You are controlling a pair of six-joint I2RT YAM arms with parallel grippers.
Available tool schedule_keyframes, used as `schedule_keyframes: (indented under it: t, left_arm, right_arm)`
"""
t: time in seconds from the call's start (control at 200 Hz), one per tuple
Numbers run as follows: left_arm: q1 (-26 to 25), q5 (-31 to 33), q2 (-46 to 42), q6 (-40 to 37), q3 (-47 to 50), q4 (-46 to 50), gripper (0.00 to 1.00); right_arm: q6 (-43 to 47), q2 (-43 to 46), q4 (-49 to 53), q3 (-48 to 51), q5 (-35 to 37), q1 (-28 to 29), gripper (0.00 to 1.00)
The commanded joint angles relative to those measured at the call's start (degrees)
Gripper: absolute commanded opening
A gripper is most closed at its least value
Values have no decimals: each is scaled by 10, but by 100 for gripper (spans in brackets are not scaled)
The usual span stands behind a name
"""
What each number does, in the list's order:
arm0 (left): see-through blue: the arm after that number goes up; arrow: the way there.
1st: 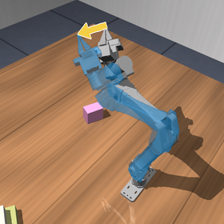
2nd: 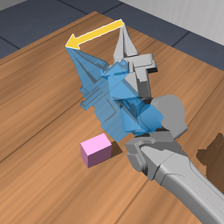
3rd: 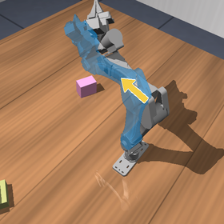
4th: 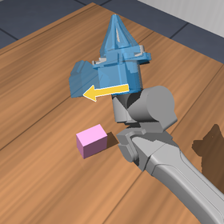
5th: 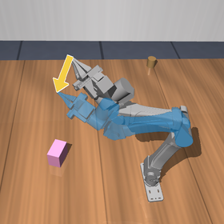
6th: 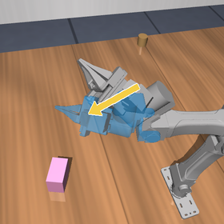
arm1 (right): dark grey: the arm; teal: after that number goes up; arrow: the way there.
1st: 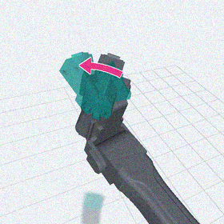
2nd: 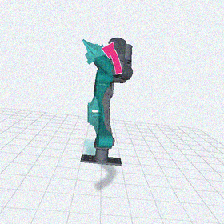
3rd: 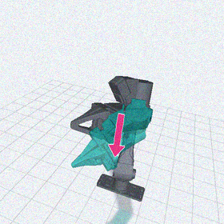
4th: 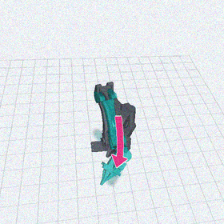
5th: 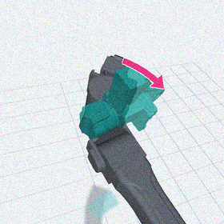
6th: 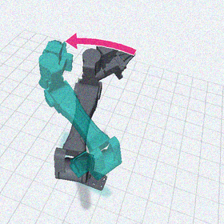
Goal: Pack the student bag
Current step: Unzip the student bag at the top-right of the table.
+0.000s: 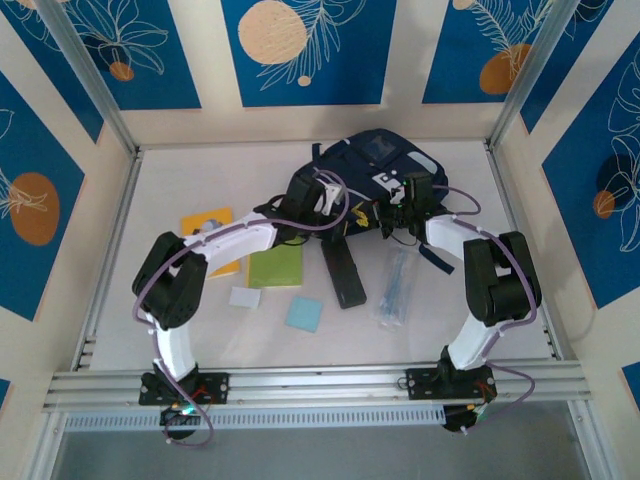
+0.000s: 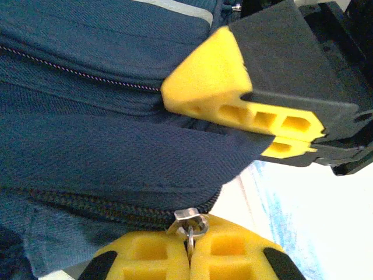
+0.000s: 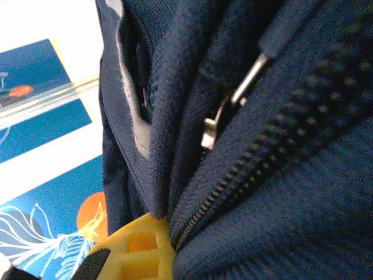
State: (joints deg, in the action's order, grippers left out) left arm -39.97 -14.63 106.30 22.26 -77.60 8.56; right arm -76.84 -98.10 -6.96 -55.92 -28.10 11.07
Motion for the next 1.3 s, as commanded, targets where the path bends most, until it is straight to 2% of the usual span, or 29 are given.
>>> schedule_keyframes:
  t: [0.0,0.1,0.205,0.36,0.455,0.56,0.63,0.77,0.85,0.975,1.07,1.165,1.215,1.235,1.295]
  left_arm:
    - [58,34,-34,-43,10,23,0]
    - [113,56,-12,-74,6,25,0]
    - [160,70,18,-91,-17,36,0]
    - [177,94,29,-118,-39,63,0]
    - [176,66,9,-108,-19,69,0]
    - [162,41,-35,-89,22,82,0]
    - [137,20,-70,-71,57,73,0]
    - [60,-4,-101,-36,68,63,0]
    - [23,-27,-92,-10,50,39,0]
    - [-12,-67,-52,24,-9,1,0]
    - [-32,-83,-12,21,-82,2,0]
    - [-49,-111,31,26,-151,0,0]
    - [-61,-118,53,26,-186,3,0]
    - [-64,-120,62,25,-200,5,0]
    - [-74,-124,84,24,-231,8,0]
  right_arm:
    - [101,1,69,-56,-34,-21,0]
    - [225,1,214,-113,-52,-23,0]
    - [309,10,293,-134,-61,-35,0]
    - [423,-4,382,-181,-94,-61,0]
    - [502,-32,448,-229,-62,-70,0]
    - [556,-83,526,-306,31,-80,0]
    - [559,-111,544,-345,78,-87,0]
    - [489,-155,537,-397,78,-114,4]
    - [428,-159,506,-395,54,-132,13]
    - [368,-136,482,-372,53,-152,47]
    - [352,-86,482,-327,77,-161,66]
    - [335,-14,473,-252,84,-174,78]
    - [323,29,460,-203,80,-182,80]
    - [318,45,455,-183,78,-185,87]
    - [302,93,440,-128,68,-194,88]
